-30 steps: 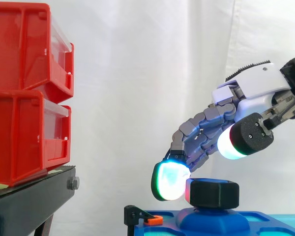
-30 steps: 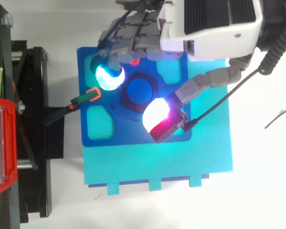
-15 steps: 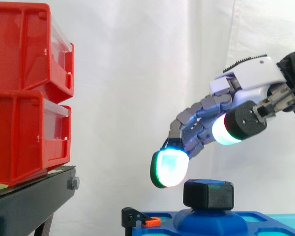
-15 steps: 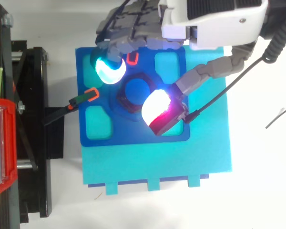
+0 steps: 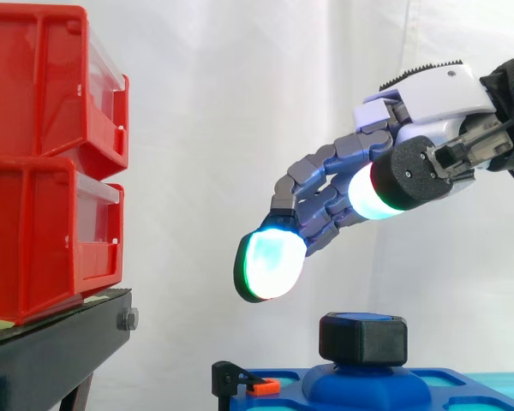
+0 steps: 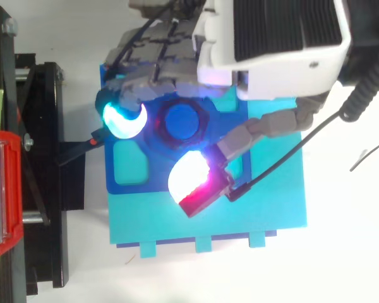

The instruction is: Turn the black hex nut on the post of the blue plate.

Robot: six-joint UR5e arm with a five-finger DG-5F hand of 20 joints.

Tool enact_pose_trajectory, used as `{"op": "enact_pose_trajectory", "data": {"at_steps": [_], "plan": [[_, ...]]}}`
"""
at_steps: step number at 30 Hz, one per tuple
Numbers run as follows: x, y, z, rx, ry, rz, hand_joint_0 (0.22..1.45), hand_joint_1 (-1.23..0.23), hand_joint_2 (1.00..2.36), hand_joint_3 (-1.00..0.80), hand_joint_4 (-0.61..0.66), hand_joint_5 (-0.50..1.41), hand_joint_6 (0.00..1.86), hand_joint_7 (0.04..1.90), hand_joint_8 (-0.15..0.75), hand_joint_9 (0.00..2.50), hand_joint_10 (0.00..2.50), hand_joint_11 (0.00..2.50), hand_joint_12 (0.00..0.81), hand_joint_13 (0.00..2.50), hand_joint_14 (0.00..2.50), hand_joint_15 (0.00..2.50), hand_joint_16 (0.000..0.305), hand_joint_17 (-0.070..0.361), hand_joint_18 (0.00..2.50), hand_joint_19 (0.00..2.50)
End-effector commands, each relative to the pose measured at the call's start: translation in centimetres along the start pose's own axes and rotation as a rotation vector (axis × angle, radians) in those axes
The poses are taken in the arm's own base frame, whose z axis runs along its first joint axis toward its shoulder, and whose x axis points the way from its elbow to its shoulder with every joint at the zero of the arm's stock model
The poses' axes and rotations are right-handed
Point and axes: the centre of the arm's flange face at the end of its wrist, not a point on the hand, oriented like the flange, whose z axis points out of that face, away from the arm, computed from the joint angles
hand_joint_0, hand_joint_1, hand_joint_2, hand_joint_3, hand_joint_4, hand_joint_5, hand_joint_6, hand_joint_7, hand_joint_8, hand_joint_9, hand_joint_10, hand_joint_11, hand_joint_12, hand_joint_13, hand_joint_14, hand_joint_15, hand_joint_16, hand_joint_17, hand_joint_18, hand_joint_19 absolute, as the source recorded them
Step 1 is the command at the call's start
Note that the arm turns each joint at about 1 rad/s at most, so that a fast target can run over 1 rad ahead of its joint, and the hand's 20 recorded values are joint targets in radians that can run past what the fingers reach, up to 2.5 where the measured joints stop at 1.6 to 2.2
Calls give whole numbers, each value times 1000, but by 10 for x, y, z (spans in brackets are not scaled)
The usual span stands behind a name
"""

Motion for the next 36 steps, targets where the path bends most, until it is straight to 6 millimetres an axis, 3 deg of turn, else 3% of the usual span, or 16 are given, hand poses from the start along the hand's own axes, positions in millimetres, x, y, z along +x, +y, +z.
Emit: {"op": "enact_pose_trajectory", "data": {"at_steps": [1,6,14,32,36], "plan": [[7,15,4,11,-2,-5,461,-414,1000,-500,216,-193,502,792,260,366,0,0,380,318,0,0,58,130,133,0],[14,27,6,25,13,-8,461,-415,1000,-500,219,-193,502,791,259,367,0,0,381,316,0,0,58,130,132,0],[19,26,3,41,45,-11,461,-414,1000,-500,219,-192,502,789,260,370,0,0,381,318,0,0,58,130,134,0],[12,5,-7,59,75,-33,462,-411,1000,-500,219,-191,502,791,260,373,0,0,379,314,0,0,57,129,129,0],[6,-8,-11,48,79,-62,462,-412,1000,-500,219,-191,502,791,259,370,0,0,380,314,0,0,57,129,130,0]]}}
